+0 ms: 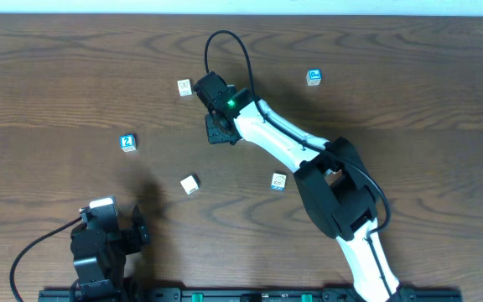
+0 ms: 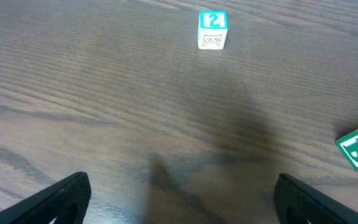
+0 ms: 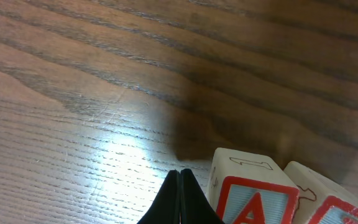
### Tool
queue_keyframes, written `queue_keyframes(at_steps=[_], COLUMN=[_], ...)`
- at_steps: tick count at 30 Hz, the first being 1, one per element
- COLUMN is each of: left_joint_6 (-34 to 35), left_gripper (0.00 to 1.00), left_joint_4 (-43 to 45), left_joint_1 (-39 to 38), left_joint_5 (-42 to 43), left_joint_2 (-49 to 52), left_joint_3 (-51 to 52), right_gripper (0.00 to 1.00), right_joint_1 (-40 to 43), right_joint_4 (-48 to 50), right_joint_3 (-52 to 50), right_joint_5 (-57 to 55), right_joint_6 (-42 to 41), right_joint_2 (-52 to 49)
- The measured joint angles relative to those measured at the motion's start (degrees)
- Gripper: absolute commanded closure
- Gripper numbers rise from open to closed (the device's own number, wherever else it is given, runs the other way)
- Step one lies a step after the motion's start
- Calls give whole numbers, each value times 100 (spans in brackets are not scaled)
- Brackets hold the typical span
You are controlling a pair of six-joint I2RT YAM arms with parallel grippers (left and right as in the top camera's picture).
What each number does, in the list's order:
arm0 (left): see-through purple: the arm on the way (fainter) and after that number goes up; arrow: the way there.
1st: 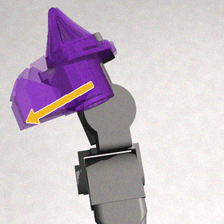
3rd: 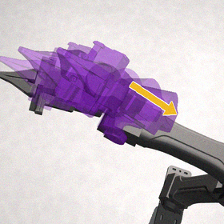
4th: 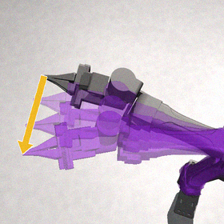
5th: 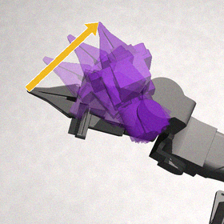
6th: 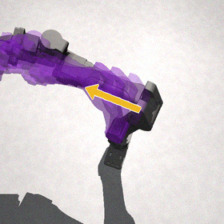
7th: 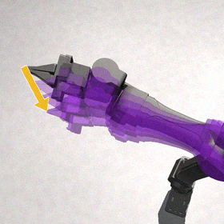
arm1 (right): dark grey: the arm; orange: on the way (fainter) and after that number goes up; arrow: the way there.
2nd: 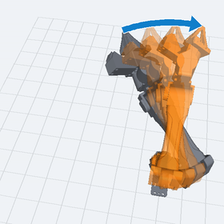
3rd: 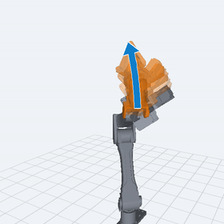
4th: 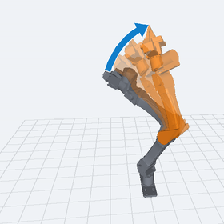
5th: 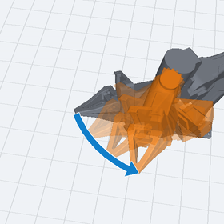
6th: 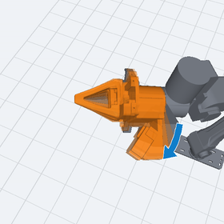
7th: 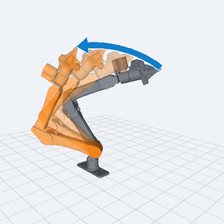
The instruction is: Spell out Ai2
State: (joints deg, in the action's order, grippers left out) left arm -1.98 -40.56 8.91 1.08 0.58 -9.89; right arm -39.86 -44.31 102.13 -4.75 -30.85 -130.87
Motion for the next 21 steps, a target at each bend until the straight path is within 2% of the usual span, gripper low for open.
queue_keyframes(at_steps=[15,21], left_joint_6=[0,0], left_gripper=[5,5], left_joint_4=[-2,-2], left_joint_1=[0,0], left_joint_5=[0,0], left_joint_2=[0,0], left_joint_3=[0,0], right_gripper=[99,99], right_joint_1=[9,120], right_joint_4=[-46,-243], right_joint_3=[37,111], right_joint_5=[-20,-304], right_joint_6=[-42,55], right_joint_2=[35,988])
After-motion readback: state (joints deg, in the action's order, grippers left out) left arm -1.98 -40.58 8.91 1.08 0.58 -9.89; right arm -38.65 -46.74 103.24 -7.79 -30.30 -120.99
